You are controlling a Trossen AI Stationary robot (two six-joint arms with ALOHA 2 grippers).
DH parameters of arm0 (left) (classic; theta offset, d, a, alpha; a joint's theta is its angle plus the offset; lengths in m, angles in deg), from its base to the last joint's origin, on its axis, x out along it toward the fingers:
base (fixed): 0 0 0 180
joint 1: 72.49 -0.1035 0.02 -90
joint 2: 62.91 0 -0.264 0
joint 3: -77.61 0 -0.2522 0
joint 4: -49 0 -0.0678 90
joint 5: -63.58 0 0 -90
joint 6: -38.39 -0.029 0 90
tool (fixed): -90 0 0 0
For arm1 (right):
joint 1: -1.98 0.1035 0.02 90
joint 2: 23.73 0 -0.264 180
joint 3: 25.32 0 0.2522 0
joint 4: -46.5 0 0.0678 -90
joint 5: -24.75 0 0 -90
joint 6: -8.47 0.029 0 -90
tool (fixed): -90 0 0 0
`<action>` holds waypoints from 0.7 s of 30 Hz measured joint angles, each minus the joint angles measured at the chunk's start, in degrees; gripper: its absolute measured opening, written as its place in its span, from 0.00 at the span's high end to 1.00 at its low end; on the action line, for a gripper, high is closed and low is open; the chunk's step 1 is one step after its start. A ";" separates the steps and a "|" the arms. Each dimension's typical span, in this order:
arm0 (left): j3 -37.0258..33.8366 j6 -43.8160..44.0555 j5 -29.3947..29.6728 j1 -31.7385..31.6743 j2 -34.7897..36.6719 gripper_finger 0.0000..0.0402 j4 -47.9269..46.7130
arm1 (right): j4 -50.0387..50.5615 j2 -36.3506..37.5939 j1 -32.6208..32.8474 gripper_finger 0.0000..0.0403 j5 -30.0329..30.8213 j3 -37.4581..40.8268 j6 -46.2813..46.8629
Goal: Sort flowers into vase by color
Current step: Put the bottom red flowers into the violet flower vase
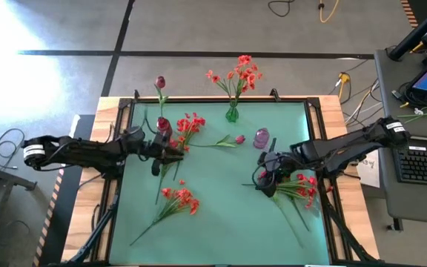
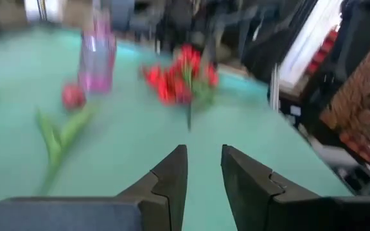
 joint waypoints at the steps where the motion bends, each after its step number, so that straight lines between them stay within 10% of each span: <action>1: 0.42 0.62 0.02 0.65 0.24 0.79 -3.56 | 0.56 0.00 0.50 0.43 -0.95 0.00 1.39; 13: 11.56 7.23 4.37 10.43 4.15 0.79 -49.58 | 21.89 0.00 6.07 0.43 -8.87 -4.80 14.96; 21: 21.05 7.51 14.89 17.40 2.27 0.79 -56.09 | 27.77 0.00 13.30 0.43 -8.85 -4.17 23.40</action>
